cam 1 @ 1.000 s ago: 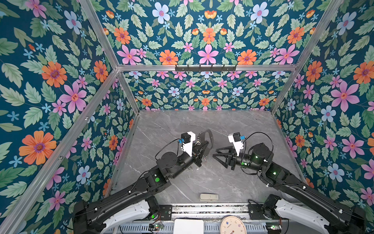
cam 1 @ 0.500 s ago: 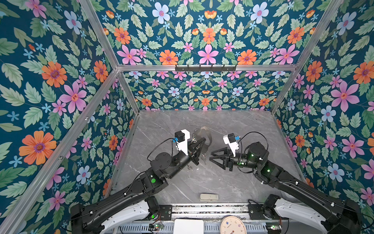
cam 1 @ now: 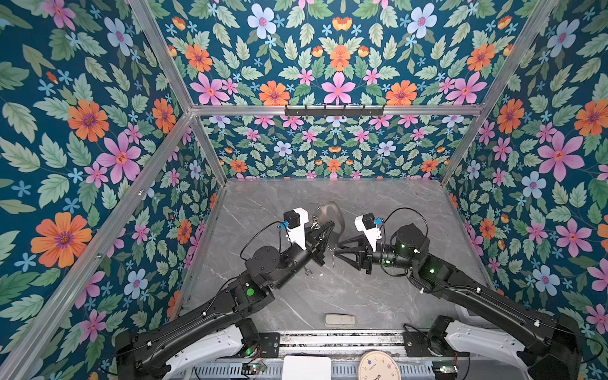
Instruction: Remove the keys from the keyring
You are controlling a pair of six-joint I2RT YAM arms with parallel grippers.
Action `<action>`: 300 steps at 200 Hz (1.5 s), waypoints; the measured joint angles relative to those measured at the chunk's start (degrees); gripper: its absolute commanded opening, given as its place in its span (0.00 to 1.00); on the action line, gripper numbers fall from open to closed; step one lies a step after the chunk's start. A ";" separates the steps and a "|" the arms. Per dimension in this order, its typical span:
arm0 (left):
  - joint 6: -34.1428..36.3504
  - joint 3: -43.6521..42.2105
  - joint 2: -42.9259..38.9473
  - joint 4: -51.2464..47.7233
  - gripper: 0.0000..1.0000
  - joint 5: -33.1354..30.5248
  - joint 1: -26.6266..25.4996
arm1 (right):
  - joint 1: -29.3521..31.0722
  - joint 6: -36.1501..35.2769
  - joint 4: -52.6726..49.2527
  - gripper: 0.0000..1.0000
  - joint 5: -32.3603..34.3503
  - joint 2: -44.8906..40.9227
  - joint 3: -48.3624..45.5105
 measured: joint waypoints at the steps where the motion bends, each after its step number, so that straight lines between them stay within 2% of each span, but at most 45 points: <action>1: 0.00 0.00 0.00 0.00 0.00 0.00 0.00 | 0.07 -0.07 -0.02 0.39 0.02 0.04 0.04; 71: 0.00 -0.70 -0.70 0.02 0.00 -0.22 0.00 | 1.16 -1.60 -0.85 0.19 1.36 0.57 1.33; 128: -0.02 -0.98 -1.11 0.04 0.00 -0.92 0.00 | 1.31 -1.99 -1.77 0.08 2.14 0.66 1.79; 141: -0.02 -1.05 -1.18 0.04 0.00 -0.92 0.00 | 1.33 -1.97 -1.81 0.14 2.16 0.66 1.79; 153: -0.04 -1.11 -1.20 0.07 0.00 -0.92 0.00 | 1.36 -1.97 -1.81 0.31 2.19 0.66 1.77; 161: -0.04 -1.20 -1.31 0.02 0.00 -0.92 0.00 | 1.36 -1.99 -1.81 0.36 2.56 0.63 1.64; 194: -0.04 -1.25 -1.40 0.07 0.00 -0.92 0.00 | 1.70 -2.05 -1.84 0.37 2.32 0.92 1.49; 259: -0.20 -1.11 -1.11 0.17 0.00 -0.90 0.02 | 2.38 -2.78 -1.95 0.16 2.60 2.27 2.89; 300: -0.20 -1.05 -1.40 0.15 0.00 -1.29 0.02 | 2.54 -3.13 -2.32 0.07 2.84 2.49 3.21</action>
